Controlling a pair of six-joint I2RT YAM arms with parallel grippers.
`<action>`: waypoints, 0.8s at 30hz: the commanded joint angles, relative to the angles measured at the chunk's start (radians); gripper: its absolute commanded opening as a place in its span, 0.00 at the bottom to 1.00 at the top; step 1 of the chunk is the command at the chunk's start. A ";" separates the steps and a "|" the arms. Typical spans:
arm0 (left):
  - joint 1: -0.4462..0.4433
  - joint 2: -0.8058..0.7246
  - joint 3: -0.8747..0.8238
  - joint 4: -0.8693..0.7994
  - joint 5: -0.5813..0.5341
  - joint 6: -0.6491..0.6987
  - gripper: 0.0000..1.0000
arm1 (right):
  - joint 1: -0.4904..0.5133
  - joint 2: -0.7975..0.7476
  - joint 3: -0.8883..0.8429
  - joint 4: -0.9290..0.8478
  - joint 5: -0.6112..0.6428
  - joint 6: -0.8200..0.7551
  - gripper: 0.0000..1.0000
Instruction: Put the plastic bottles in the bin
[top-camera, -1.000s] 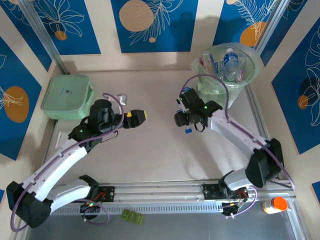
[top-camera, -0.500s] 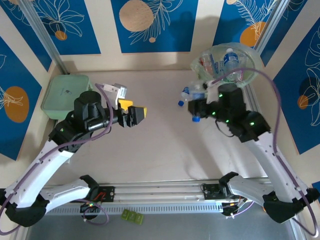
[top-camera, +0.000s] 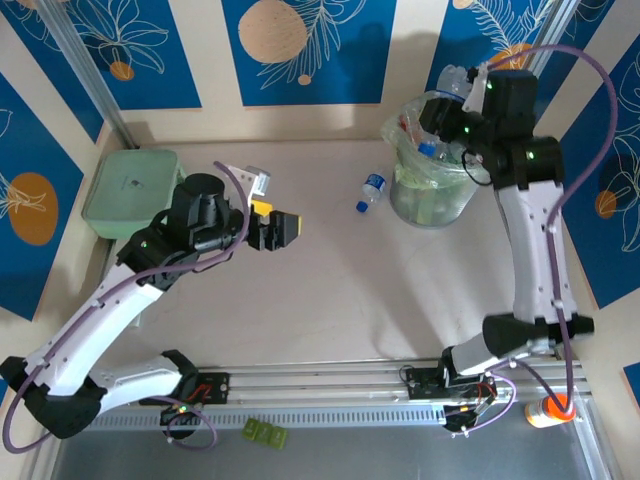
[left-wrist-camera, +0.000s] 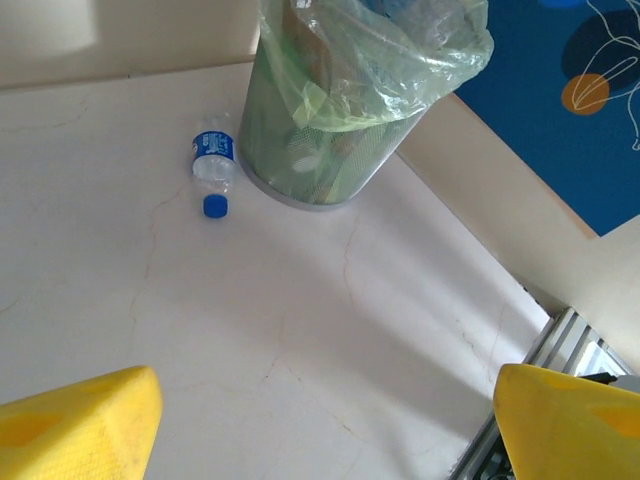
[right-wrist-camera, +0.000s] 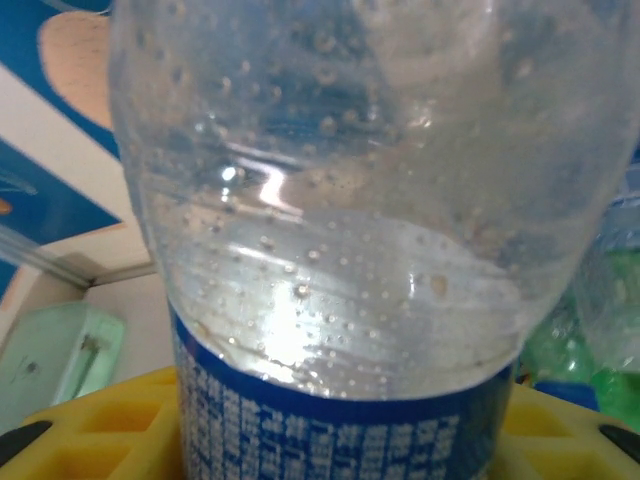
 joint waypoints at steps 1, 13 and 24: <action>-0.009 0.006 0.035 0.003 0.012 -0.002 0.86 | -0.004 0.083 0.118 -0.115 0.165 -0.094 0.49; -0.009 0.080 -0.006 0.077 0.067 -0.055 0.85 | -0.014 0.278 0.175 -0.137 0.409 -0.299 0.53; -0.009 0.070 -0.016 0.072 0.044 -0.040 0.85 | -0.016 0.390 0.182 -0.142 0.370 -0.309 0.61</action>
